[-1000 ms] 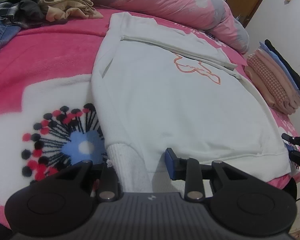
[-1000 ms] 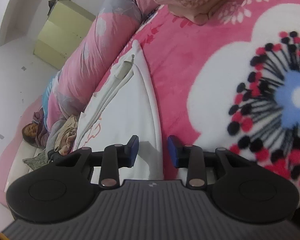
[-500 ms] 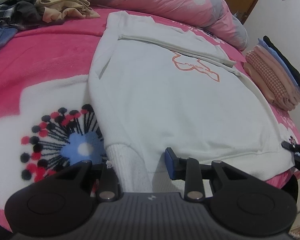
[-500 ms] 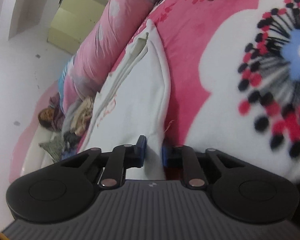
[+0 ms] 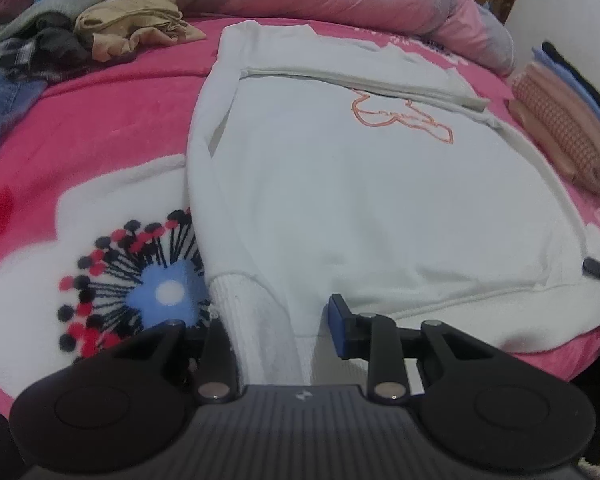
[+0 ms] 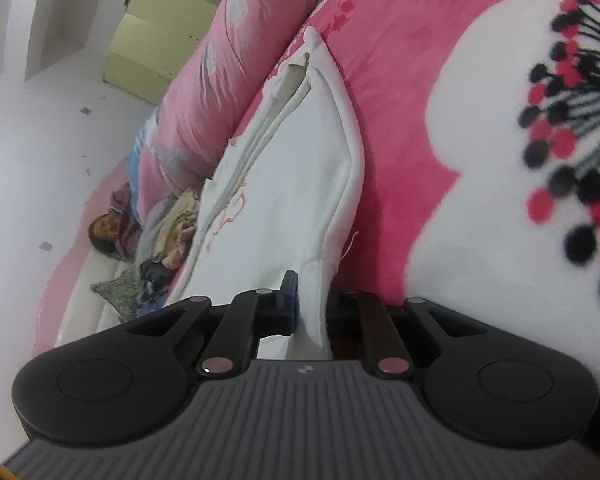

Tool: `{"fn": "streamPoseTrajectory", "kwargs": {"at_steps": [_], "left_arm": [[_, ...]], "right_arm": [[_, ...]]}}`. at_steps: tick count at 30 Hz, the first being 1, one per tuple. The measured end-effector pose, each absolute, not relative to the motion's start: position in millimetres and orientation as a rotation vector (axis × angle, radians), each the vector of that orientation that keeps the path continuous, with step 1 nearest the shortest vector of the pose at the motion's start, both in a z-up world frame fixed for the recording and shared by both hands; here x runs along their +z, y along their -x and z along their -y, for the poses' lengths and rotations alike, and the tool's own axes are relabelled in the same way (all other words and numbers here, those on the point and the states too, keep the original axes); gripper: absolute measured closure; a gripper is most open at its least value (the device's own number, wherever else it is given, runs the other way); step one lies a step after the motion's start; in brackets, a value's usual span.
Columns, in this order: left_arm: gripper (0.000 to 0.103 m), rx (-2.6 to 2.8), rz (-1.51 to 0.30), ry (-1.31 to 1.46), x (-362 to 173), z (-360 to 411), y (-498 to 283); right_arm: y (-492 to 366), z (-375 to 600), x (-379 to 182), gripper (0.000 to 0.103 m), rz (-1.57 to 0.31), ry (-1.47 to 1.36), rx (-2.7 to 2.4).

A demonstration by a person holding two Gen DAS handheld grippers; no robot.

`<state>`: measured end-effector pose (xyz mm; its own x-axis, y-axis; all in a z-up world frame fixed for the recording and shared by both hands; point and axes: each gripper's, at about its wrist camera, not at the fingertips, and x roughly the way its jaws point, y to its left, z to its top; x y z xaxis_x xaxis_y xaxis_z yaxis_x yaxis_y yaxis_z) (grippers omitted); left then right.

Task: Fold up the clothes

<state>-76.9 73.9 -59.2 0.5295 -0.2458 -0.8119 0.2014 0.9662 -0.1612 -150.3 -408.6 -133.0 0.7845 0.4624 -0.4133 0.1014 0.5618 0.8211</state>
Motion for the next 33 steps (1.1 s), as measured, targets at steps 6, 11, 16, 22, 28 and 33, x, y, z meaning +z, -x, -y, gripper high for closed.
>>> {"fn": "streamPoseTrajectory", "kwargs": {"at_steps": [6,11,16,22,28,33], "left_arm": [[0.084,-0.227,-0.972,-0.005,-56,-61,77],[0.084,-0.215,-0.961,-0.098,-55,-48,78],[0.084,-0.195,-0.931,-0.17,-57,-37,83],[0.084,-0.184,-0.913,-0.202,-58,-31,85],[0.085,-0.18,-0.909,-0.217,-60,-28,85],[0.085,-0.18,-0.91,-0.217,-60,-28,86]], "right_arm": [[152,394,-122,0.096,-0.677,-0.867,0.181],[149,382,-117,0.096,-0.682,-0.786,0.147],[145,372,-110,0.096,-0.691,-0.707,0.121],[144,364,-104,0.097,-0.695,-0.638,0.095],[143,362,-105,0.097,-0.692,-0.621,0.088],[144,362,-106,0.096,-0.688,-0.623,0.083]]}}
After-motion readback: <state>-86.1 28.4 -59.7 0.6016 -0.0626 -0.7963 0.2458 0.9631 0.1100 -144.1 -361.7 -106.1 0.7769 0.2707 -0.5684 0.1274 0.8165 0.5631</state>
